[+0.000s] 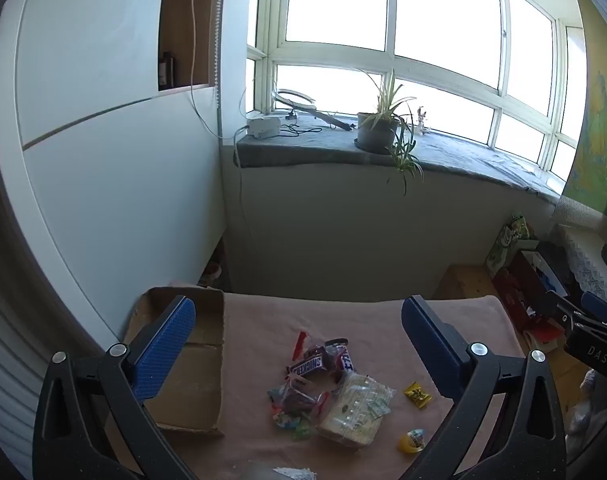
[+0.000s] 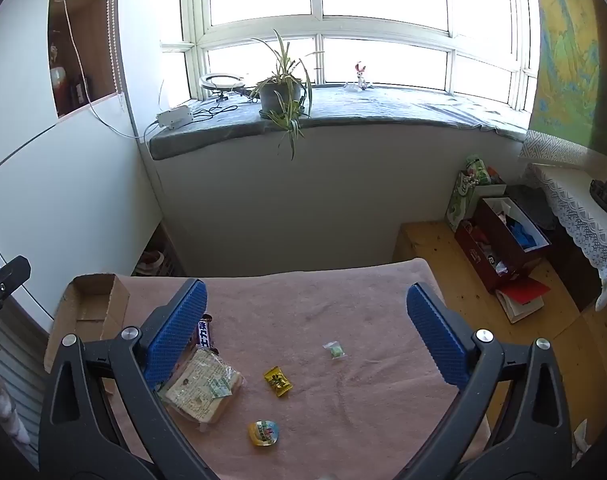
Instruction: Organize snacks
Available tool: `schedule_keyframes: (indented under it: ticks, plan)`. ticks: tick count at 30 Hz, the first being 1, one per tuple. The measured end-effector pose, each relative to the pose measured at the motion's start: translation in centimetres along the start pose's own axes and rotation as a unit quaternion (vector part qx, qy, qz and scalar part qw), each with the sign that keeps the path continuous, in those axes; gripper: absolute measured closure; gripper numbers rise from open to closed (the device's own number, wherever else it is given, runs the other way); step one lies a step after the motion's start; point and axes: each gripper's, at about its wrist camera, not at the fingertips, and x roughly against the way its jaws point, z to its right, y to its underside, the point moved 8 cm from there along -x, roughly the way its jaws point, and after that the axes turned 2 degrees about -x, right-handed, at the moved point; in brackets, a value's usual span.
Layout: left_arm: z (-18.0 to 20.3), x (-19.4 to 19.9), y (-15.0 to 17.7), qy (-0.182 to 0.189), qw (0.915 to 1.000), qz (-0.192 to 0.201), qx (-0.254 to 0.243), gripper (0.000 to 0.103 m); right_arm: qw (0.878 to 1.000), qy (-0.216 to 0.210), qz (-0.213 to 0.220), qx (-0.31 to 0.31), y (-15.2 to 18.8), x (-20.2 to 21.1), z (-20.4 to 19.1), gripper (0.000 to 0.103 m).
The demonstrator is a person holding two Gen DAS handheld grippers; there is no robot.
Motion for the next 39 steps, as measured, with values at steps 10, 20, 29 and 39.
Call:
schedule_keyframes:
  ticks: [10,20,29,39]
  plan:
    - [0.2,0.1,0.2,-0.006,1.0000,-0.007,0.003,0.000,1.000,-0.005,0.002,0.009,-1.1,0.6,-0.1,0.001]
    - [-0.8,0.0,0.2,0.000,0.9999,-0.001,0.013,0.000,1.000,0.009,0.015,0.021,-1.3,1.1,-0.6,0.001]
    - [-0.5,0.1,0.2,-0.001,1.0000,0.000,0.008,0.000,1.000,0.008,0.017,0.022,-1.1,1.2,-1.0,0.001]
    - [-0.3,0.2,0.3,0.000,1.0000,0.002,0.007,0.000,0.999,0.008,0.020,0.024,-0.9,1.2,-1.4,0.001]
